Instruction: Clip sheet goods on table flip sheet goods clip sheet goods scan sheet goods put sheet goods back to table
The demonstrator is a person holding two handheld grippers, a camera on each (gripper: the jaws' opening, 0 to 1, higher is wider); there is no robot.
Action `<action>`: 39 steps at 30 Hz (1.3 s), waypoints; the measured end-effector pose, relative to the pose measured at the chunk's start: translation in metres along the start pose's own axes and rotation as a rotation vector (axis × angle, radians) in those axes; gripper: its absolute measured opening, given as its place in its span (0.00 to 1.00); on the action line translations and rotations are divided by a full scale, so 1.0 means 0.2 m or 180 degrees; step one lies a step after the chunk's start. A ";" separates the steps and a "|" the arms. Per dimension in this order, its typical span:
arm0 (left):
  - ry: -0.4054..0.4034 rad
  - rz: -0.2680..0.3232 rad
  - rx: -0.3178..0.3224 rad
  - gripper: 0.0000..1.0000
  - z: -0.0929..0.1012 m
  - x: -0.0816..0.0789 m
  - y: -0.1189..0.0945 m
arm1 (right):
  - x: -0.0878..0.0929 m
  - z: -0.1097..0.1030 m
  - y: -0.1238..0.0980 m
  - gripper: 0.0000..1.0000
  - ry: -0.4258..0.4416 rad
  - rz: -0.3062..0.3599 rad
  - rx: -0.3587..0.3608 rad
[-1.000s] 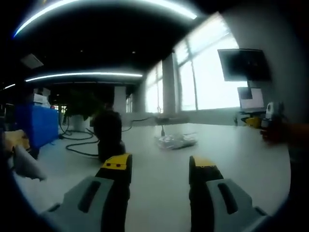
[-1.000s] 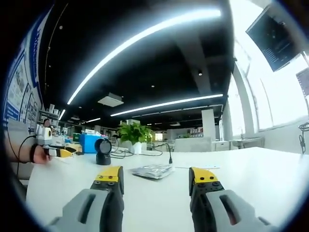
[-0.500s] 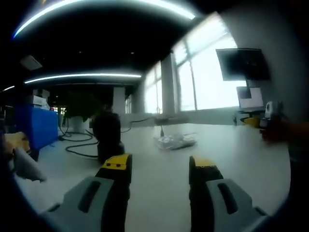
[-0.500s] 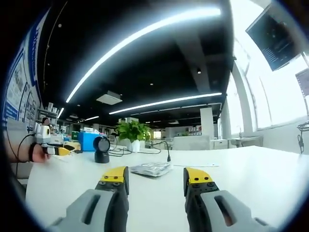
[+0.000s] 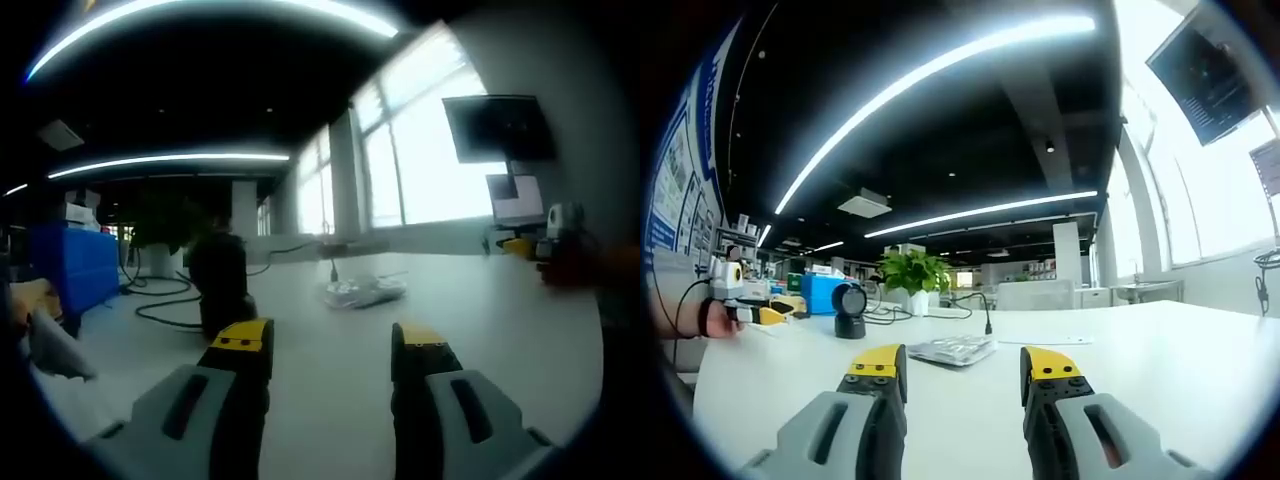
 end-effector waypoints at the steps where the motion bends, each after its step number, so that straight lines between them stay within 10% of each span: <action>1: -0.0004 0.0002 -0.0006 0.40 0.00 0.00 0.00 | 0.00 0.00 0.00 0.40 0.0003 -0.0005 -0.0002; 39: -0.0005 0.0003 -0.0008 0.40 0.00 0.00 0.00 | 0.01 0.01 0.00 0.39 -0.0007 -0.0036 0.0002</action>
Point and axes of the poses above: the point that each gripper's makers call its tool centre point, and the gripper's own axes: y roughly forward along the fingers, z roughly to its right, x roughly out of its underside, the point moved 5 cm from there along -y, roughly backward along the fingers, and after that the axes turned 3 degrees about z, right-handed, at the moved point
